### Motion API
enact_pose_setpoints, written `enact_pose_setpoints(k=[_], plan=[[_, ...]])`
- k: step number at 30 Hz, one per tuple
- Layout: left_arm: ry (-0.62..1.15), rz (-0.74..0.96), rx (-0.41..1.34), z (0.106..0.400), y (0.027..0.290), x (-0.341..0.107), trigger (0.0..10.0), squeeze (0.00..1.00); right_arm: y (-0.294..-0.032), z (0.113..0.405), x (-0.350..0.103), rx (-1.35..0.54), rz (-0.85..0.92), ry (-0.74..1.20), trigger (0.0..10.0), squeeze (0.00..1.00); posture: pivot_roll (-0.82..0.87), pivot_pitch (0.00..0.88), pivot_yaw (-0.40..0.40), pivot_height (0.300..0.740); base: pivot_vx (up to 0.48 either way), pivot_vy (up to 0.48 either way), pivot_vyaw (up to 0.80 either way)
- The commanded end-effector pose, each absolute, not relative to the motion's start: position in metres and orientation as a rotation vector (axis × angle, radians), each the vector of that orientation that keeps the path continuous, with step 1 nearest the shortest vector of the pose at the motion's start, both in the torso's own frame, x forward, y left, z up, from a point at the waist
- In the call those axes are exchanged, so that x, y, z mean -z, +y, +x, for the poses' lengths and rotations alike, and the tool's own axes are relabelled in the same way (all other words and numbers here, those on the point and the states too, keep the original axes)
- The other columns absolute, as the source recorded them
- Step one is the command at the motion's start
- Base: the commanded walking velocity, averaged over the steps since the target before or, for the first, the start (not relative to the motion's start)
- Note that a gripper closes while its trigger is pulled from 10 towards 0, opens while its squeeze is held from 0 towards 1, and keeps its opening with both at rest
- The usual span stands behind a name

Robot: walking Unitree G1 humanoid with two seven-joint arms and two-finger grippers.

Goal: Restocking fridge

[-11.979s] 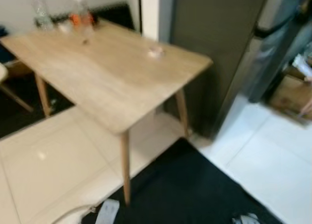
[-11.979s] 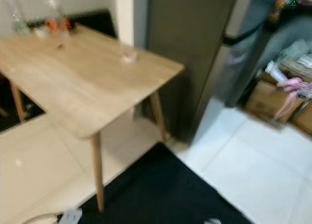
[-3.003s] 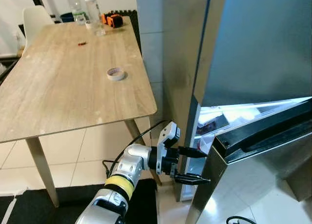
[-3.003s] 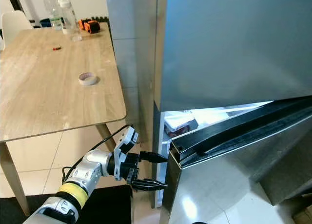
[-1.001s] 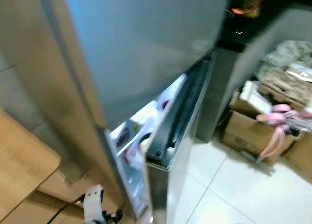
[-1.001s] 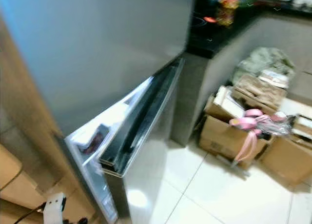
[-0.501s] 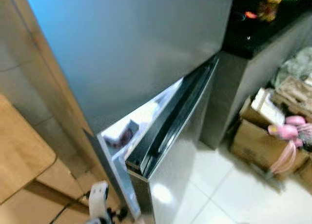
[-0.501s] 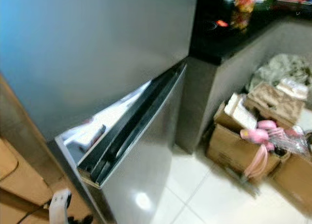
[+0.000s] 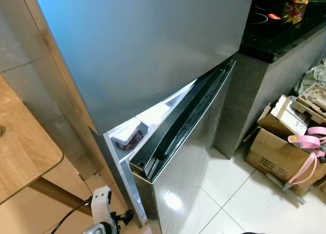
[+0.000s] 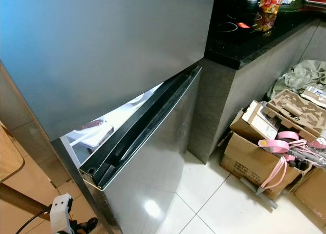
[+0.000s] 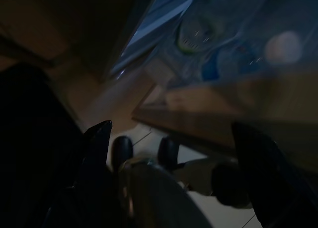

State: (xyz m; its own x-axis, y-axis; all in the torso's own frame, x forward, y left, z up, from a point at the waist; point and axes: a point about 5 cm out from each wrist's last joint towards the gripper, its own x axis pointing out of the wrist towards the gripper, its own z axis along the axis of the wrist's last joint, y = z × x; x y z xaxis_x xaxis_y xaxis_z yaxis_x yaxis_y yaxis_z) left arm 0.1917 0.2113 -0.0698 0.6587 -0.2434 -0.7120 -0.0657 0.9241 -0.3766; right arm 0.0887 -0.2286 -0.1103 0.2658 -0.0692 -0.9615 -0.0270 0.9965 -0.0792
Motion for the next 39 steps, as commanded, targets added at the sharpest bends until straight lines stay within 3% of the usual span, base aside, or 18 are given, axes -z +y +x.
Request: enact_pose_setpoints(k=[1, 28, 39], plan=[[0.830, -0.393, 0.119, 0.200, 0.208, 0.066, 10.0, 0.00, -0.227, 0.089, 0.111, 0.029, -0.087, 1.306, 10.0, 0.00, -0.05, 0.000, 0.008, 0.740, 0.000, 0.000, 0.00], [0.924, -0.372, 0.109, 0.177, 0.204, 0.080, 10.0, 0.00, -0.228, 0.085, 0.111, 0.024, -0.083, 1.312, 10.0, 0.00, -0.05, 0.000, 0.008, 0.740, -0.338, 0.000, 0.00], [0.918, -0.325, 0.128, 0.179, 0.205, 0.078, 10.0, 0.00, -0.228, 0.084, 0.111, 0.027, -0.080, 1.314, 10.0, 0.00, -0.05, 0.000, 0.008, 0.740, 0.000, -0.129, 0.00]])
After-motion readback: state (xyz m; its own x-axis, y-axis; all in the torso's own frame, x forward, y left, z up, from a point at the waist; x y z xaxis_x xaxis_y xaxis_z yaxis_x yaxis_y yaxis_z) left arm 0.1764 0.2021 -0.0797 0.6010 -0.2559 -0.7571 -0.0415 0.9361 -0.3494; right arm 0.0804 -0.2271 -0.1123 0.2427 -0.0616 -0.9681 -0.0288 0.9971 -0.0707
